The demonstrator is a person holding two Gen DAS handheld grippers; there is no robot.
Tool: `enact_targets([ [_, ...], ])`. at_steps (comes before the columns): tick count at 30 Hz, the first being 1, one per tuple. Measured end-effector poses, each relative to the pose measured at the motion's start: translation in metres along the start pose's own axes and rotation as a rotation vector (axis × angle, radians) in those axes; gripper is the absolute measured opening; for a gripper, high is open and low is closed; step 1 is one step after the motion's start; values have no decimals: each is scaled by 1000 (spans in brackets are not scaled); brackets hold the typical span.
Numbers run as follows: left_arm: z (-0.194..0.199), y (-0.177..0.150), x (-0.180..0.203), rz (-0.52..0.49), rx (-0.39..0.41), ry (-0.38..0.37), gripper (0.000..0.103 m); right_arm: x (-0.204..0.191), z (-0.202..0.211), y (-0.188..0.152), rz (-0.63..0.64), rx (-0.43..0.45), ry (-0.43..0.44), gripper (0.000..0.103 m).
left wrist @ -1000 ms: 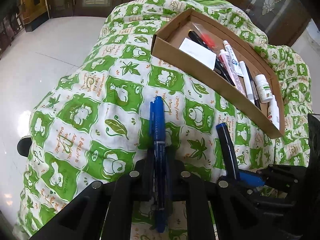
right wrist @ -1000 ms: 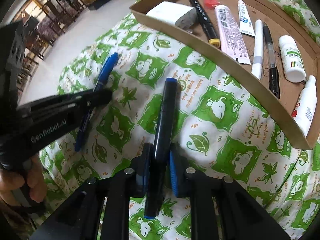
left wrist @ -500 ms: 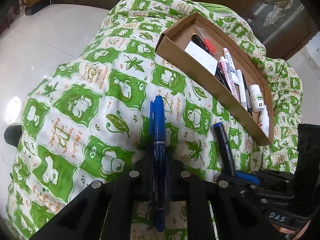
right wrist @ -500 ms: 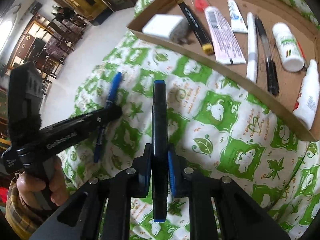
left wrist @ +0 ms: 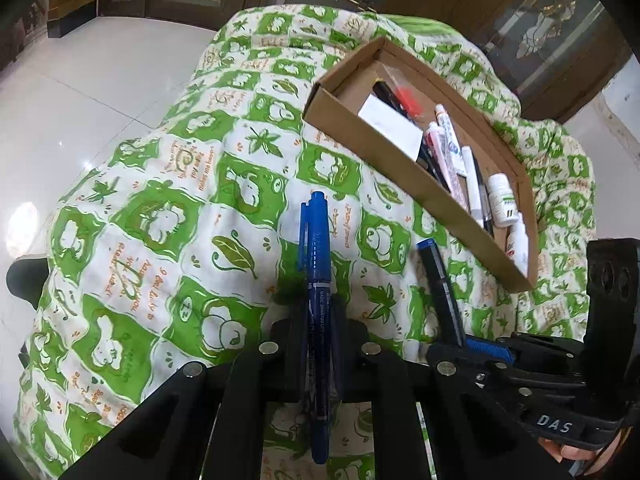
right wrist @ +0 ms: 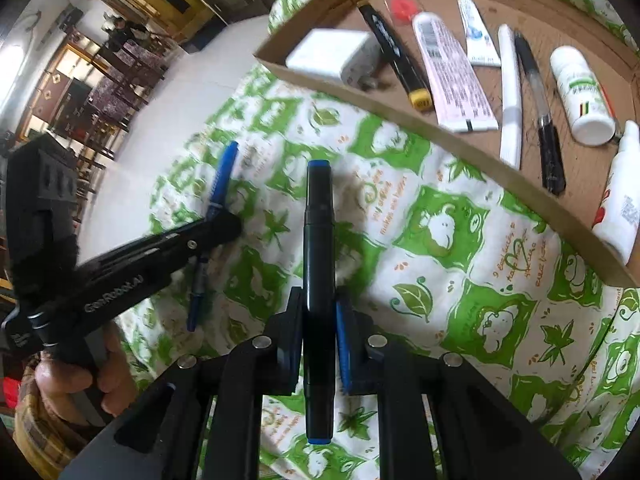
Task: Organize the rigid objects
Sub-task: 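Carry the blue pen toward the tray with the left tool while the right tool carries the marker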
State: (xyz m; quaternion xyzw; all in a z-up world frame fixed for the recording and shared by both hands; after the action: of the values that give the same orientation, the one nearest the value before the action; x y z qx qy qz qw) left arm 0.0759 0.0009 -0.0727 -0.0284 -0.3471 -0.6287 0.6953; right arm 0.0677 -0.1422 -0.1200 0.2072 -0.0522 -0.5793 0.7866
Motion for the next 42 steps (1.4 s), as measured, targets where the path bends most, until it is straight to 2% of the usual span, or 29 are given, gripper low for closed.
enact_targets([
  [9, 20, -2, -5, 50, 50, 6, 9, 9, 53, 7, -17, 187, 30, 14],
  [18, 35, -2, 11, 20, 67, 30, 9, 51, 83, 12, -123, 278, 23, 14],
  [35, 53, 14, 71, -73, 109, 27, 9, 58, 88, 11, -146, 295, 49, 14],
  [38, 53, 19, 77, -84, 114, 43, 9, 63, 93, 11, -157, 310, 58, 14],
  [42, 47, 23, 83, -109, 113, 110, 9, 75, 101, 12, -187, 328, 64, 14],
])
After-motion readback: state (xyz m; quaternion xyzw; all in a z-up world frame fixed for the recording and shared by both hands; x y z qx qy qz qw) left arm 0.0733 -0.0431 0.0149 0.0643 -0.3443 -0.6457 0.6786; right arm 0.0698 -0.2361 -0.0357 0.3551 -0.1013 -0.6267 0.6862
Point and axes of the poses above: each gripper's, at about its wrist camera, not at the fingertips, and z roughly against the way its jaws point, x to its right, y to its top, the point moved 4 cm from there along -z, roughly the way its jaws point, and after that the axes turned 10 degrees about -y, right-handed, at the moved point
